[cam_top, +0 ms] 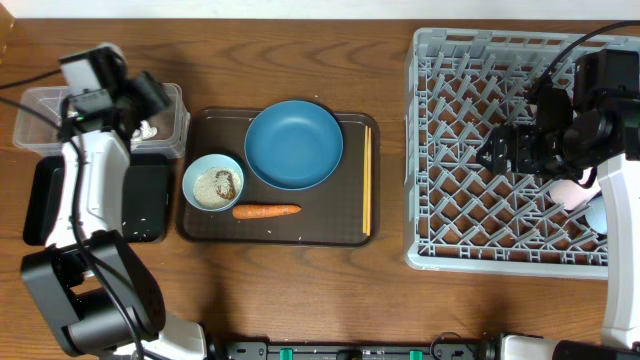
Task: Sort waste into correct bins and load items into the dishwasher rack
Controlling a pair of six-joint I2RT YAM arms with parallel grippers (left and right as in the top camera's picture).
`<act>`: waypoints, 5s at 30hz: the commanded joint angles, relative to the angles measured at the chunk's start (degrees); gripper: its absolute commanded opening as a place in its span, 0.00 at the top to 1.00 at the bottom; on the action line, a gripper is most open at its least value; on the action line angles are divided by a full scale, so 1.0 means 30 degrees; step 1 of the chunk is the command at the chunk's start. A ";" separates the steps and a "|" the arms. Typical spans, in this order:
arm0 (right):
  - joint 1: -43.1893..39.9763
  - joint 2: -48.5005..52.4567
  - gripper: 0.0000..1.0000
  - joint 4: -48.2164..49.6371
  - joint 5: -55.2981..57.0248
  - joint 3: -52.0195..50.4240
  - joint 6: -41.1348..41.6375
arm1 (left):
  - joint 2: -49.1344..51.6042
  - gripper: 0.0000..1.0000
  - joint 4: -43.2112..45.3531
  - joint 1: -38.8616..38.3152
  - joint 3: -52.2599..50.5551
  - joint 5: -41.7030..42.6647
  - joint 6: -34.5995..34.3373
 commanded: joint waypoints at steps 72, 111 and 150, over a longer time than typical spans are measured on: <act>1.3231 1.4192 0.85 1.5001 0.4481 0.0838 0.8240 | -0.9267 0.12 -1.5897 -0.2922 -0.0940 -0.4408 -0.1989; 0.3643 0.3264 0.99 1.1249 2.4859 0.3198 0.0707 | -0.9267 0.12 -1.5861 -0.2922 -0.0940 -0.4408 -0.1996; -0.1581 1.1154 0.99 1.7012 2.5886 0.3198 -0.2142 | -0.9267 0.12 -1.5023 -0.2922 -0.0940 -0.4408 -0.1996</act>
